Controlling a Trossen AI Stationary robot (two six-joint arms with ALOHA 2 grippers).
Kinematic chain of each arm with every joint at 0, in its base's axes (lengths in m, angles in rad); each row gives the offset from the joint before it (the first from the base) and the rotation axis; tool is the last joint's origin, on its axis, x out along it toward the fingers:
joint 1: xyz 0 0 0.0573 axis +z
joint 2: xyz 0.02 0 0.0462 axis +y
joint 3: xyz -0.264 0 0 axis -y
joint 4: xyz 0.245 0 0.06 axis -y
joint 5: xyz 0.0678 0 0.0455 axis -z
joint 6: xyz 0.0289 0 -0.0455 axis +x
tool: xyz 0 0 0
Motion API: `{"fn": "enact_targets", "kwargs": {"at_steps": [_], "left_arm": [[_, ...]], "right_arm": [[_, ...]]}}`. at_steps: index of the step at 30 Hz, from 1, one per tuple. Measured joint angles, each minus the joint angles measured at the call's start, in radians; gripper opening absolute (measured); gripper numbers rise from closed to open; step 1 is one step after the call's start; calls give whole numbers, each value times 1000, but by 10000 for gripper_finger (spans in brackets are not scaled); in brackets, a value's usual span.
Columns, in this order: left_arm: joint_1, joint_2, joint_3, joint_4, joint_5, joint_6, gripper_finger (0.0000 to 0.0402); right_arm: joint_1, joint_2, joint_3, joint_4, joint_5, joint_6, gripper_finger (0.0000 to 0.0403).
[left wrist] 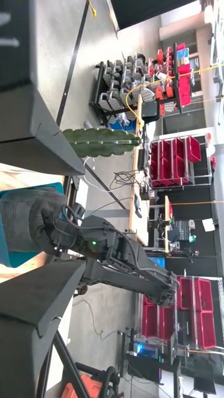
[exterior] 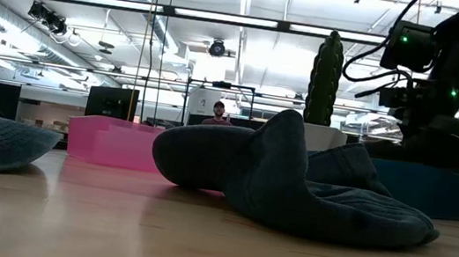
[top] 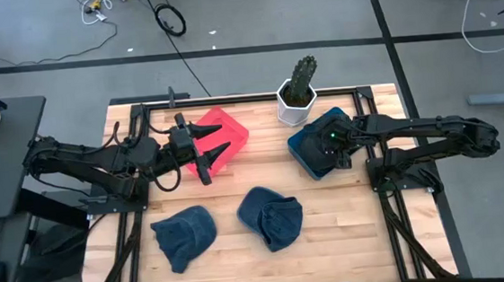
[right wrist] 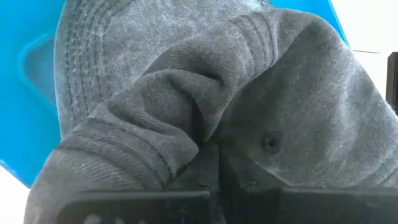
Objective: Pick & Place hat
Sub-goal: Put the black cap into the blue bin
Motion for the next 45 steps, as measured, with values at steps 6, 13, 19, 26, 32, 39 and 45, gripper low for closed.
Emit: {"fn": "enact_targets", "kwargs": {"at_steps": [6, 13, 19, 26, 32, 39, 45], "left_arm": [[0, 0, 0, 0, 0, -1, 236], [0, 0, 0, 0, 0, -2, 236], [0, 0, 0, 0, 0, -2, 236], [0, 0, 0, 0, 0, -1, 236], [0, 0, 0, -5, 0, -1, 236], [0, 0, 0, -30, 0, -1, 236], [0, 0, 0, -47, 0, 0, 236]], "right_arm": [[-21, 4, -1, 6, -4, 2, 0], [-38, 5, -1, 25, -3, 0, 23], [-39, 5, -1, 22, 6, 0, 80], [-39, 5, 101, -97, 79, 44, 179], [-39, 5, 180, -133, 69, 56, 252], [-39, 5, 256, -229, 70, 65, 295], [-39, 5, 311, -293, 72, 82, 297]]}}
